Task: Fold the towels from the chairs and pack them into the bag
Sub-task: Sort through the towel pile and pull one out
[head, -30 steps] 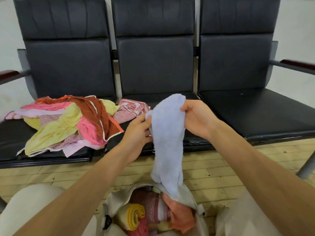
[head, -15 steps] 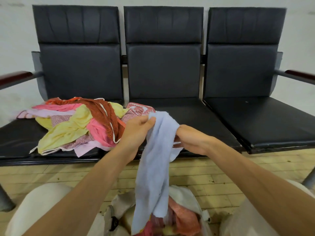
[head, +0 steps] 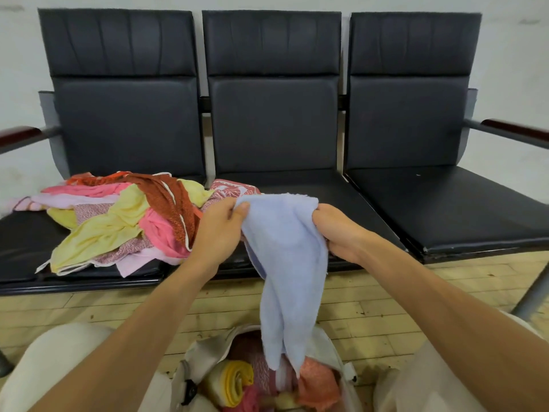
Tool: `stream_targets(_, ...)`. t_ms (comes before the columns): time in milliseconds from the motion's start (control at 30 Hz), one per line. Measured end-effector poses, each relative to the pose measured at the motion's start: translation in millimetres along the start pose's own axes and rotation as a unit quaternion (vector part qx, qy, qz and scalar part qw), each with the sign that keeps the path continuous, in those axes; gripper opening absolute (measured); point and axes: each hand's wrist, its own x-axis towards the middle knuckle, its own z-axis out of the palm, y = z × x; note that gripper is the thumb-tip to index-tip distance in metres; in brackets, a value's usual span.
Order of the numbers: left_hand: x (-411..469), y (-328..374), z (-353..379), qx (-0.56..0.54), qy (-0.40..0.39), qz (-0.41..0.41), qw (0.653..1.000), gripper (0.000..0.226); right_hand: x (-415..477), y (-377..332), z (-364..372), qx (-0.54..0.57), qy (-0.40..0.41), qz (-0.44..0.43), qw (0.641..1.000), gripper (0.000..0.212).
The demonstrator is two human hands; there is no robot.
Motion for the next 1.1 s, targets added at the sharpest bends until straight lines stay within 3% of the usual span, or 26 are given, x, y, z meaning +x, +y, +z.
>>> stream_targets(67, 0, 6, -4, -0.132, -0.006, -0.083, 0.988, 0.027, -2, 0, -12, -0.136, 0.045, -0.014, 0.990, 0.029)
stream_targets(167, 4, 4, -7, -0.267, 0.012, -0.178, 0.947, 0.025, -5, 7, -29, -0.363, 0.049, -0.029, 0.930, 0.025)
stream_targets(267, 10, 2, -7, -0.305, 0.061, -0.232, 0.922, 0.032, -9, 13, -35, -0.436, 0.026, -0.018, 0.900, 0.024)
stream_targets(400, 12, 5, -2, -0.324, 0.061, -0.247, 0.911, 0.021, -7, 17, -41, -0.457, 0.025, -0.012, 0.889, 0.026)
stream_targets(467, 14, 7, 5, -0.294, 0.030, -0.238, 0.925, 0.021, -5, 18, -45, -0.454, 0.002, 0.040, 0.890, 0.033)
stream_targets(500, 12, 7, 8, -0.230, 0.000, -0.263, 0.937, 0.022, -5, 18, -47, -0.448, -0.017, 0.073, 0.891, 0.038)
stream_targets(533, 6, 4, 6, -0.094, -0.087, -0.253, 0.959, 0.027, -5, 18, -50, -0.431, -0.037, 0.103, 0.896, 0.041)
stream_targets(567, 5, 5, 3, 0.109, -0.140, -0.229, 0.957, 0.030, -5, 19, -52, -0.400, -0.053, 0.121, 0.907, 0.041)
stream_targets(600, 11, 5, -1, 0.137, -0.109, -0.196, 0.965, 0.032, -6, 19, -54, -0.358, -0.062, 0.127, 0.923, 0.037)
stream_targets(633, 13, -6, 3, 0.022, -0.056, -0.198, 0.978, 0.029, -7, 19, -56, -0.311, -0.065, 0.124, 0.940, 0.032)
stream_targets(667, 12, -4, 1, -0.029, -0.060, -0.228, 0.971, 0.024, -8, 18, -58, -0.263, -0.064, 0.115, 0.956, 0.026)
stream_targets(733, 5, 2, -27, -0.153, -0.130, -0.166, 0.966, 0.032, -9, 19, -61, -0.181, -0.041, 0.099, 0.978, 0.015)
stream_targets(800, 6, -10, -42, -0.017, -0.191, -0.104, 0.976, 0.056, -6, 20, -66, -0.104, 0.004, 0.093, 0.990, 0.017)
stream_targets(867, 15, -22, -45, 0.145, -0.190, -0.078, 0.968, 0.072, -2, 19, -72, -0.019, 0.047, 0.092, 0.995, 0.025)
stream_targets(1000, 21, -42, -59, 0.323, -0.164, -0.059, 0.930, 0.046, -1, 17, -81, 0.094, 0.072, 0.075, 0.990, 0.035)
stream_targets(1100, 22, -47, -71, 0.332, -0.161, -0.083, 0.926, 0.024, -5, 18, -82, 0.015, 0.030, 0.083, 0.996, 0.033)
